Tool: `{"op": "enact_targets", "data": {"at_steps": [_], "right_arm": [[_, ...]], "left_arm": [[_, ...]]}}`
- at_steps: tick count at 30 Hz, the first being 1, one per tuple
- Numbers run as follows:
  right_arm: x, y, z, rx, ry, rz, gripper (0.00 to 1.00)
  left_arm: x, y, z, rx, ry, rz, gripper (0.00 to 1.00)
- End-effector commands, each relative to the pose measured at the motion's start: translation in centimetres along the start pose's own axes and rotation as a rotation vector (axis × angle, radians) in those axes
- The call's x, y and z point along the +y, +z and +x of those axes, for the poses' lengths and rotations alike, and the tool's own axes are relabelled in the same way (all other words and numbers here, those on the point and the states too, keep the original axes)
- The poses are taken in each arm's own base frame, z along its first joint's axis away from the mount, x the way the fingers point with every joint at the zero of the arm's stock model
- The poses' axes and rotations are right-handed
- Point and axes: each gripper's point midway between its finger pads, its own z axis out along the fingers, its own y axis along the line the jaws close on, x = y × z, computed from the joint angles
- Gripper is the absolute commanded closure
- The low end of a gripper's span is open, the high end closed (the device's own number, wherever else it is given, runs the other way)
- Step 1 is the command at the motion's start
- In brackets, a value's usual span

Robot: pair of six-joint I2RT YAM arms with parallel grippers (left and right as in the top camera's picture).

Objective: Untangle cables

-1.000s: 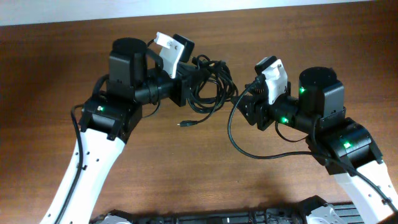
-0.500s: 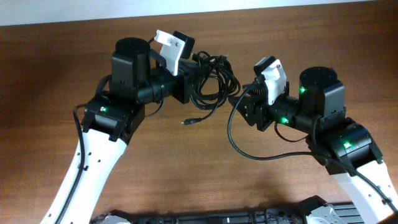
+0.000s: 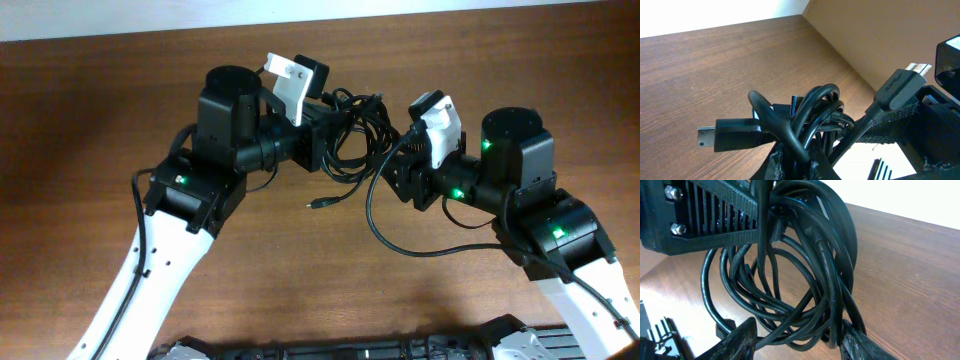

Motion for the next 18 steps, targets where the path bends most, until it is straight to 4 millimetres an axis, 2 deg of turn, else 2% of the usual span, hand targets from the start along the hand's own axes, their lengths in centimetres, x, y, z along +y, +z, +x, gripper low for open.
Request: {"op": "enact_targets", "data": {"at_steps": [1,6,9,14,18], "right_arm": [[-0.6,-0.6,-0.3,-0.011,-0.003,0.05,0.49],[-0.9,-0.7,-0.2,-0.006,0.0,0.07,0.49],[-1.0,-0.7,-0.1,-0.003,0.002,0.073,0.49],[-1.0,-0.7,-0.2,-0.004,0.001,0.073,0.49],[-1.0,-0.7,-0.2,-0.004,0.001,0.073,0.49]], "left_arm": [[-1.5,-0.5,-0.6,-0.018,0.02,0.041,1.0],[-1.7,-0.5,-0.6,-0.016,0.023,0.051,1.0],[-2.6,-0.6,-0.3,-0.005,0.073,0.103,1.0],[-3.7,-0.8,0.6,0.025,0.166,0.175,1.0],[-3.5,-0.8,1.7,0.068,0.192,0.172,1.0]]}}
